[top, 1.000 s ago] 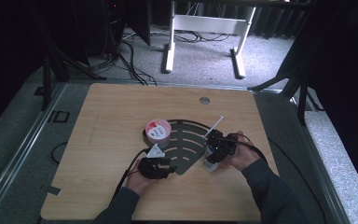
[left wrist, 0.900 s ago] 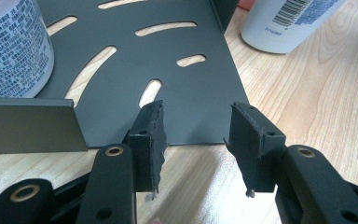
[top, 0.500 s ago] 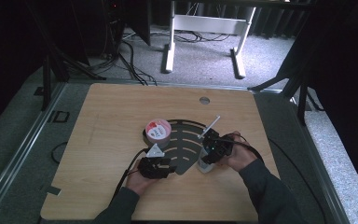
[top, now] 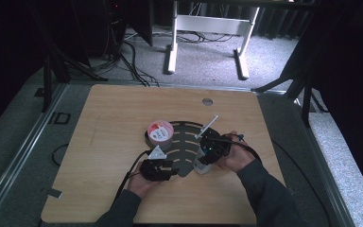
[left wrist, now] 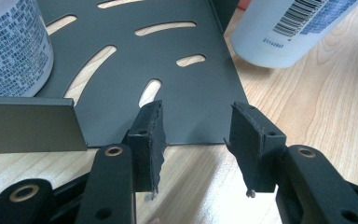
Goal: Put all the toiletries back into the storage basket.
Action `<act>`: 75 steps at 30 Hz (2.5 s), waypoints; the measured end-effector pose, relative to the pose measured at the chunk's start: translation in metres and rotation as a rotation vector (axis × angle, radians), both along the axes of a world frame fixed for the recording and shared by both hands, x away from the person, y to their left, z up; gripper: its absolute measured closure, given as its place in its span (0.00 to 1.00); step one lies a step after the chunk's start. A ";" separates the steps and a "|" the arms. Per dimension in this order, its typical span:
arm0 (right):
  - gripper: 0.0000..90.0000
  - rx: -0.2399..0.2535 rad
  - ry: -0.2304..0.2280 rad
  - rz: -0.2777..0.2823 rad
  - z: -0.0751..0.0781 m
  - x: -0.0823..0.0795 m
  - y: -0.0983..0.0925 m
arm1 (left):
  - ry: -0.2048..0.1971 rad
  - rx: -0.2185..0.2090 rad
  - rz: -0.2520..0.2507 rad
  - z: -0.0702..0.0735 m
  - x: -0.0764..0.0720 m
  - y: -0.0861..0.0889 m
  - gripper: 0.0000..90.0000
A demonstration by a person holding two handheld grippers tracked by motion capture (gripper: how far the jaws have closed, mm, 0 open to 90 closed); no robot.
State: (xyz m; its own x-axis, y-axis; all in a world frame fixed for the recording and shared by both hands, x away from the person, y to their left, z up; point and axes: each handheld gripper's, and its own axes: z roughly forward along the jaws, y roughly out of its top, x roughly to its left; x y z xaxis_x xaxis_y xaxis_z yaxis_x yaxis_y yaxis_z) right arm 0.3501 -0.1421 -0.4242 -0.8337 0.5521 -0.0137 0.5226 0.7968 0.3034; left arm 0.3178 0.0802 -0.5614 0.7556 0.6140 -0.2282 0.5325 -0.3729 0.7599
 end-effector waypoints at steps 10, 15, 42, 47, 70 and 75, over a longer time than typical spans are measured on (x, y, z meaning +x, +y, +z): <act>0.60 0.017 -0.006 -0.001 0.005 0.004 0.010 | -0.003 0.003 0.000 0.000 0.000 0.000 0.61; 0.60 0.018 -0.015 -0.002 0.009 0.006 0.017 | -0.012 0.013 -0.001 0.000 -0.001 -0.001 0.61; 0.61 0.004 -0.044 -0.047 0.006 0.031 0.035 | -0.042 0.047 -0.001 0.001 -0.005 -0.005 0.61; 0.61 -0.004 -0.044 -0.064 0.002 0.039 0.037 | -0.042 0.047 -0.002 0.001 -0.005 -0.005 0.61; 0.61 0.005 -0.061 -0.103 -0.003 0.059 0.056 | -0.041 0.045 -0.005 0.001 -0.006 -0.005 0.60; 0.61 0.006 -0.065 -0.105 -0.003 0.064 0.060 | -0.041 0.044 -0.006 0.001 -0.006 -0.005 0.60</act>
State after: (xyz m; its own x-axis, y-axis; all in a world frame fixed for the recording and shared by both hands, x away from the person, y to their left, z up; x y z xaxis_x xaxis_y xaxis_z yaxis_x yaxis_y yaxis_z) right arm 0.4139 -0.0821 -0.4269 -0.7685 0.6368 -0.0624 0.5824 0.7366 0.3437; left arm 0.3122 0.0757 -0.5607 0.7673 0.6183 -0.1701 0.4991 -0.4094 0.7637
